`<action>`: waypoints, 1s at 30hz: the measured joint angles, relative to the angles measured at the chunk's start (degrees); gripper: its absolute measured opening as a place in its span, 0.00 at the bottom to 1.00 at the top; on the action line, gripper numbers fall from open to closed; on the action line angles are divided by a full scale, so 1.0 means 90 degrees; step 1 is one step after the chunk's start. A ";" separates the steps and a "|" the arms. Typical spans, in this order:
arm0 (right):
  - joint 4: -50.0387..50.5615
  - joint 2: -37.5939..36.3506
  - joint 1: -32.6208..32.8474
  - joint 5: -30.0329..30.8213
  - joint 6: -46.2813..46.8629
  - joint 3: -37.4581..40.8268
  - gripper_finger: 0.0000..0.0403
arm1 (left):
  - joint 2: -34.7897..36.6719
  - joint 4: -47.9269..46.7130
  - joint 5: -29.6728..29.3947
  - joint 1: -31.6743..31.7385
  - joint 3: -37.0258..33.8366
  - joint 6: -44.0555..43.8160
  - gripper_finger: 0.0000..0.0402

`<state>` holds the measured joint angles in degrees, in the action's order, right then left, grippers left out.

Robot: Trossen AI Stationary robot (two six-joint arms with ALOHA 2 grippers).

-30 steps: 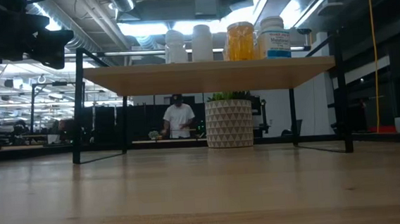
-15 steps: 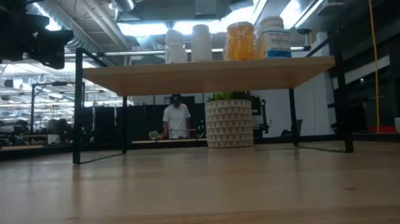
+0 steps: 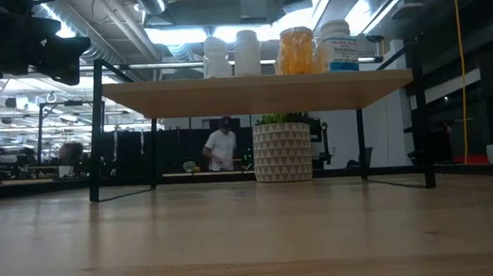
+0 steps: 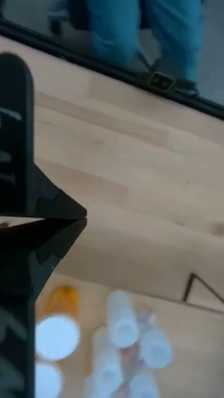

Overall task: Pick and place medicine bottles onto shelf by color
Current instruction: Return to Home Position

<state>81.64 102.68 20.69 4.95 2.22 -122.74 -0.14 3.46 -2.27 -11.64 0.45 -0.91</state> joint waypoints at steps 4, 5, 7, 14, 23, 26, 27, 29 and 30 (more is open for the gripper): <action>-0.0921 -0.0319 0.0243 0.0383 0.0089 0.0512 0.02 | -0.0002 0.0000 -0.0001 0.0000 0.0000 0.0000 0.49; -0.1134 -0.0405 0.0275 0.0405 0.0053 0.0631 0.02 | -0.0001 0.0000 0.0000 0.0000 0.0000 0.0000 0.49; -0.1515 -0.0518 0.0333 0.0403 0.0003 0.0896 0.02 | -0.0002 0.0000 -0.0002 0.0000 0.0000 0.0000 0.49; -0.2262 -0.1248 0.0352 0.0402 0.0161 0.2393 0.03 | -0.0002 0.0000 -0.0002 0.0000 0.0000 0.0000 0.49; -0.4051 -0.4080 0.0648 0.0345 0.1557 0.6328 0.01 | -0.0001 0.0000 -0.0002 0.0000 0.0000 0.0000 0.49; -0.4805 -0.5261 0.1008 0.0312 0.1874 0.7505 0.02 | -0.0002 0.0000 -0.0002 0.0000 0.0000 0.0000 0.49; -0.5131 -0.5618 0.1101 0.0310 0.1894 0.7856 0.02 | -0.0002 0.0000 -0.0002 0.0000 0.0000 0.0000 0.49; -0.5843 -0.6273 0.1226 0.0347 0.1855 0.8579 0.02 | -0.0001 0.0000 -0.0002 0.0000 0.0000 0.0000 0.49; -0.6221 -0.6551 0.1255 0.0426 0.1730 0.8920 0.02 | -0.0002 0.0000 -0.0002 0.0000 0.0000 0.0000 0.49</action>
<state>25.65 43.72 31.99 8.79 17.78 -42.46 -0.16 3.46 -2.28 -11.64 0.45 -0.91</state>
